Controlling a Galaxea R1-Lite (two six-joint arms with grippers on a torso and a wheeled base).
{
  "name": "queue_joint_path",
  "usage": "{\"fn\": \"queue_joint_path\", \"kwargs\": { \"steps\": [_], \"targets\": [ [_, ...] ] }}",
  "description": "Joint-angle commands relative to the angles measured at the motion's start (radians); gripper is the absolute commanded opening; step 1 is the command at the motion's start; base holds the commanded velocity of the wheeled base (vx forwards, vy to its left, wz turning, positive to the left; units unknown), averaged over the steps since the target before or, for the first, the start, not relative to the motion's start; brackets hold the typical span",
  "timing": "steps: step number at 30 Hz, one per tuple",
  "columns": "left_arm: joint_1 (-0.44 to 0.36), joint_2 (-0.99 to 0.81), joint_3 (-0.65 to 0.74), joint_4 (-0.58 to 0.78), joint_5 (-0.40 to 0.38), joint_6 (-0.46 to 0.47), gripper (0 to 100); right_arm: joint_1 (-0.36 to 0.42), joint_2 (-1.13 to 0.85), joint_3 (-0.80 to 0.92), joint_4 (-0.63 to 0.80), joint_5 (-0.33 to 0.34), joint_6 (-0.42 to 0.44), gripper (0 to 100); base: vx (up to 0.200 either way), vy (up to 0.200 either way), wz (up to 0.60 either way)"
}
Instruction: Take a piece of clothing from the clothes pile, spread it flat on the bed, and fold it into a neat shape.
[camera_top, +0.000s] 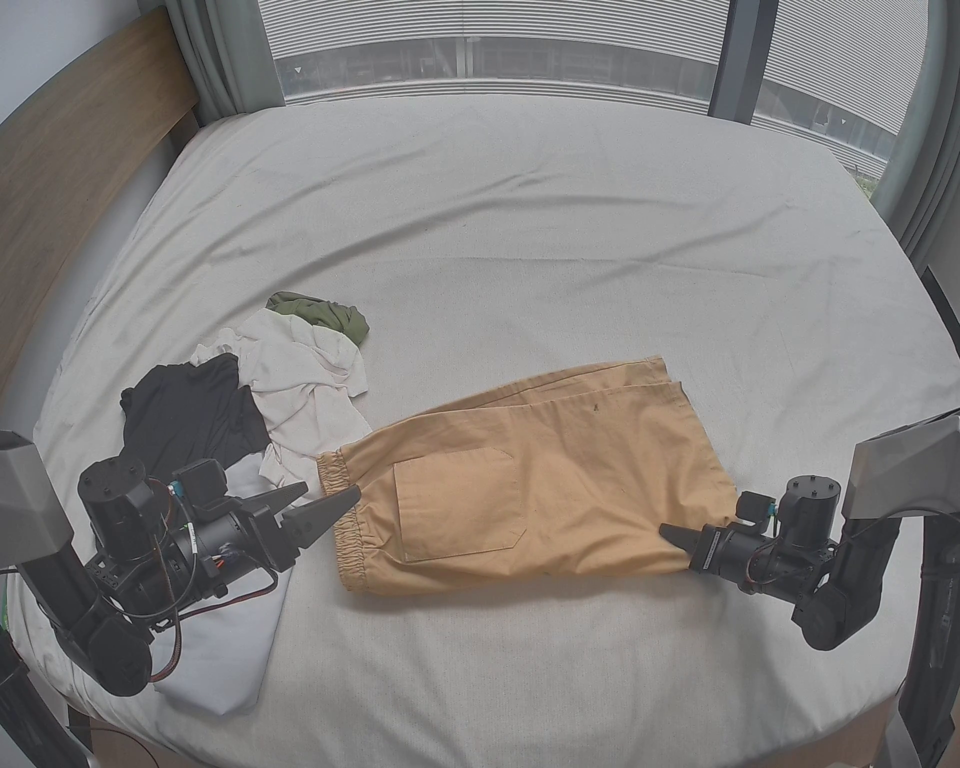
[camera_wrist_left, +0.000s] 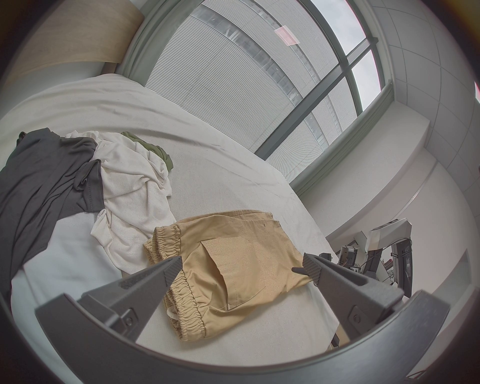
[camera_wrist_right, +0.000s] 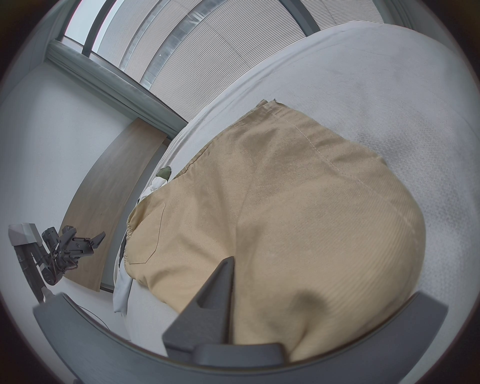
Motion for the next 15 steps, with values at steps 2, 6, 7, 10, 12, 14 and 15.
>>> {"fn": "queue_joint_path", "kwargs": {
  "steps": [2, 6, 7, 10, 12, 14, 15],
  "targets": [
    [0.0, 0.002, 0.0, -0.001, 0.0, 0.0, 100, 0.007, 0.002, -0.018, 0.005, -0.001, 0.002, 100, 0.0, 0.0, 0.0],
    [0.0, -0.001, 0.0, -0.001, 0.0, 0.0, 100, 0.01, 0.004, 0.02, 0.014, -0.009, -0.001, 100, 0.0, 0.0, 0.0],
    [0.0, -0.001, 0.0, -0.001, 0.0, 0.0, 100, 0.012, 0.005, 0.034, 0.017, -0.009, -0.001, 100, 0.0, 0.0, 0.0],
    [0.0, -0.001, 0.0, -0.001, 0.0, 0.0, 100, 0.027, 0.024, 0.066, 0.019, -0.009, -0.001, 100, 0.0, 0.0, 0.0],
    [0.0, 0.001, 0.0, 0.001, 0.0, 0.0, 100, 0.033, 0.03, 0.071, 0.019, -0.009, -0.001, 100, 0.0, 0.0, 0.0],
    [0.0, 0.001, 0.0, 0.001, 0.0, 0.001, 100, 0.061, 0.045, 0.074, 0.019, -0.009, 0.0, 100, 0.0, 0.0, 0.0],
    [0.0, 0.001, 0.0, 0.001, 0.0, 0.0, 100, 0.073, 0.053, 0.071, 0.02, -0.01, 0.002, 100, 0.0, 0.0, 0.0]
  ]
}}
